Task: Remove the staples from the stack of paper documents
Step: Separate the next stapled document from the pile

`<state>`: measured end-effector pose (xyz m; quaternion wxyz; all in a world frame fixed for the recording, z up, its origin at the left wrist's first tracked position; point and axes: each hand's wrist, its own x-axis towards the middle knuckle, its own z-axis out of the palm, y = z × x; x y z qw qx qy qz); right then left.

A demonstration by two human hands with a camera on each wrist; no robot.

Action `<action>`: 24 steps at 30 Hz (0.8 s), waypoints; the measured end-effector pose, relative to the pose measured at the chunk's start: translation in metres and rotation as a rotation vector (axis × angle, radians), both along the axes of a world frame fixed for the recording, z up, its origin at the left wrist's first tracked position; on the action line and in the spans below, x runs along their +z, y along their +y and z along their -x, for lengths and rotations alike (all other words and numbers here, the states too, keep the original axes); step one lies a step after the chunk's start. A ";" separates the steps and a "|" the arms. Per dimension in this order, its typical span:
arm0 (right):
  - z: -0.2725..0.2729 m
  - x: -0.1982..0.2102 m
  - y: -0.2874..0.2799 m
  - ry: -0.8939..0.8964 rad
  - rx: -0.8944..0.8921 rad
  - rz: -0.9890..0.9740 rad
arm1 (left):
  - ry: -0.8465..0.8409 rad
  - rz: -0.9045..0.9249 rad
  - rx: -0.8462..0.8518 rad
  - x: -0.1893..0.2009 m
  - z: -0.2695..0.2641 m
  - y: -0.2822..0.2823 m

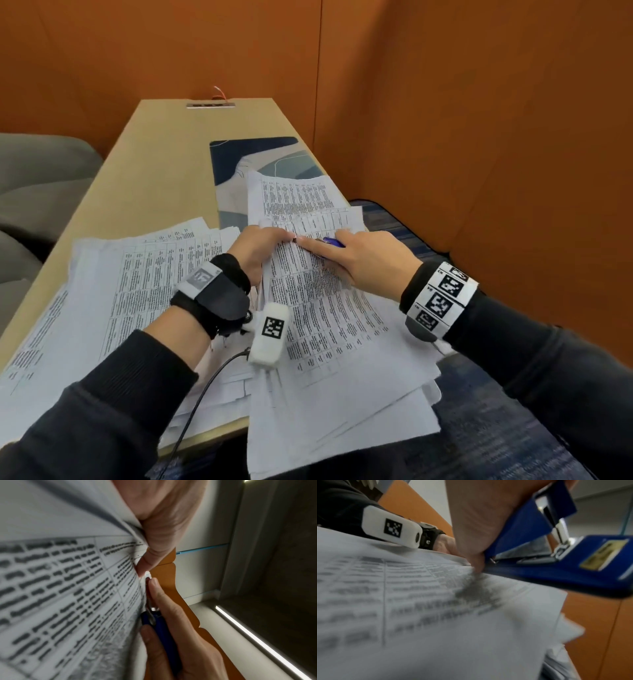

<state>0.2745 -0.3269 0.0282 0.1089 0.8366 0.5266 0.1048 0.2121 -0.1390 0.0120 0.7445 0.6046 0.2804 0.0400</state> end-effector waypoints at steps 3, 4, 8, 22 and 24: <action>-0.012 0.004 -0.007 0.008 0.024 -0.083 | -0.007 -0.045 -0.021 0.008 -0.004 -0.004; -0.015 0.008 -0.010 0.091 -0.012 -0.175 | -0.032 -0.072 -0.029 0.010 -0.007 -0.005; -0.053 0.016 -0.051 0.523 -0.300 -0.576 | -0.127 -0.174 0.009 0.021 -0.012 0.002; -0.084 -0.168 -0.185 0.920 -0.981 0.475 | -0.058 -0.384 -0.184 -0.013 0.005 0.015; -0.089 -0.181 -0.189 0.853 -1.020 0.522 | -0.096 -0.351 -0.132 -0.014 0.003 0.015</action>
